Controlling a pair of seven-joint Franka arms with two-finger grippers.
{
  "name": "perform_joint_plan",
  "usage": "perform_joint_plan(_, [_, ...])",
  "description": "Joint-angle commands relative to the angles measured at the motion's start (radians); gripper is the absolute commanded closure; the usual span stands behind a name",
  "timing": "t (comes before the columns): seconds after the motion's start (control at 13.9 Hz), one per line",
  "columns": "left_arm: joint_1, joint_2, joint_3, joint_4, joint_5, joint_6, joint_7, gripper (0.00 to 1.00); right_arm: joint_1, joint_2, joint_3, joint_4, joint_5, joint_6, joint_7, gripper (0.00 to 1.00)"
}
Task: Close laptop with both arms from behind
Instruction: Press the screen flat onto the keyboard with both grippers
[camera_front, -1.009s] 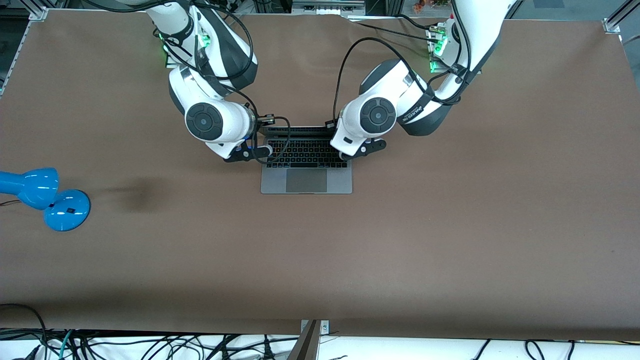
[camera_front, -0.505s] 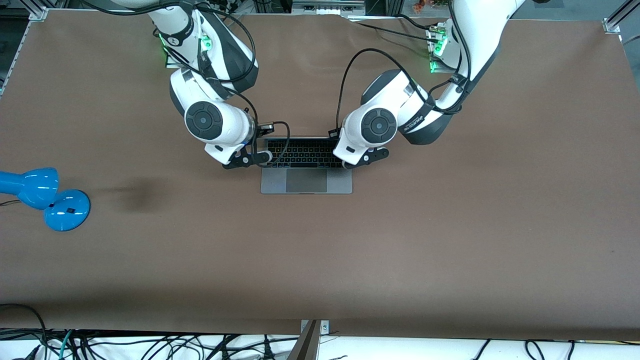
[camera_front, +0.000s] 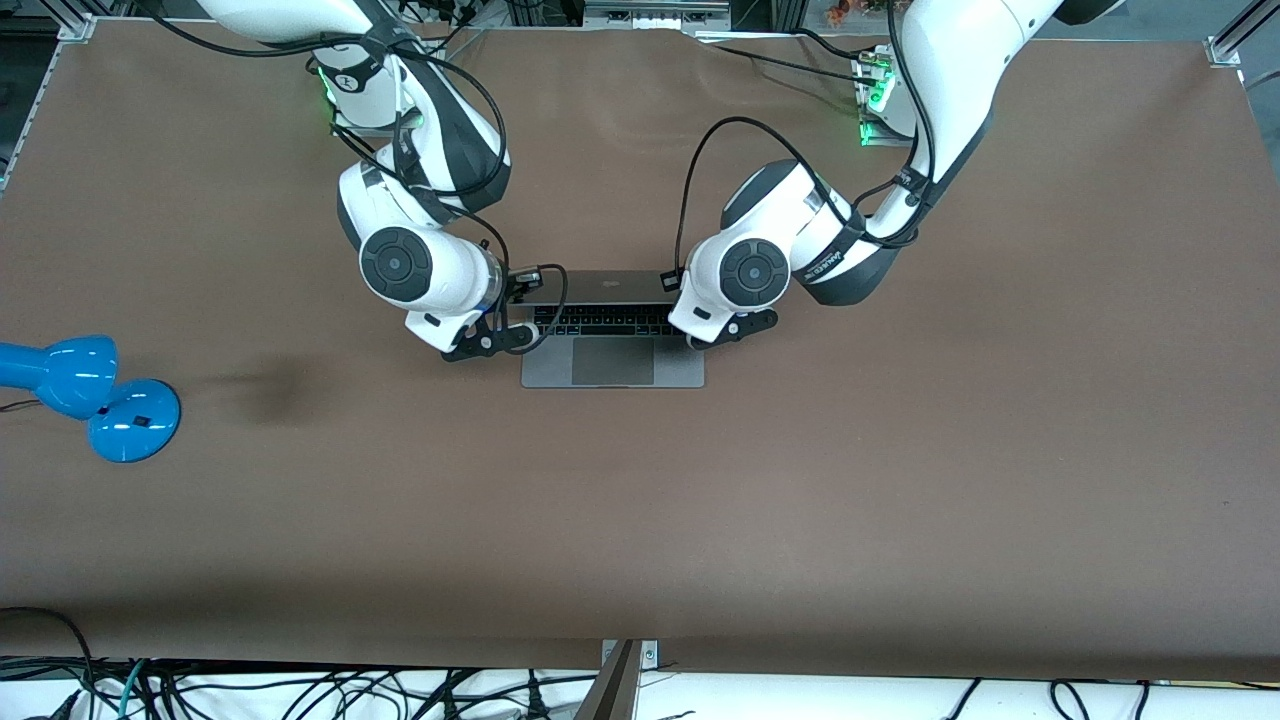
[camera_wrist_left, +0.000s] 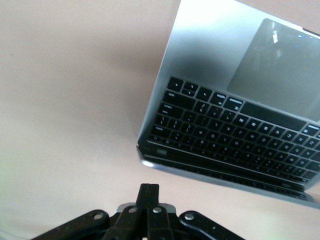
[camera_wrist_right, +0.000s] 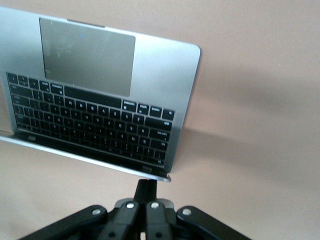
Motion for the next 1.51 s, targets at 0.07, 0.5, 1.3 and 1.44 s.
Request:
perform_joint_plan(0.07, [-0.007,0.053,0.006,0.053,0.035,0.005,-0.016,1.00,0.006,0.044,0.000,0.007,-0.014,0.084,-0.027,1.00])
perform_joint_plan(0.5, [-0.045,0.119,0.049,0.114,0.055,0.036,-0.017,1.00,0.008,0.108,-0.002,0.031,-0.038,0.168,-0.046,1.00])
perform_joint_plan(1.3, [-0.126,0.206,0.142,0.162,0.055,0.124,-0.010,1.00,0.015,0.187,-0.029,0.050,-0.057,0.263,-0.137,1.00])
perform_joint_plan(1.44, [-0.129,0.214,0.147,0.162,0.055,0.137,-0.008,1.00,0.008,0.204,-0.031,0.053,-0.055,0.279,-0.197,1.00])
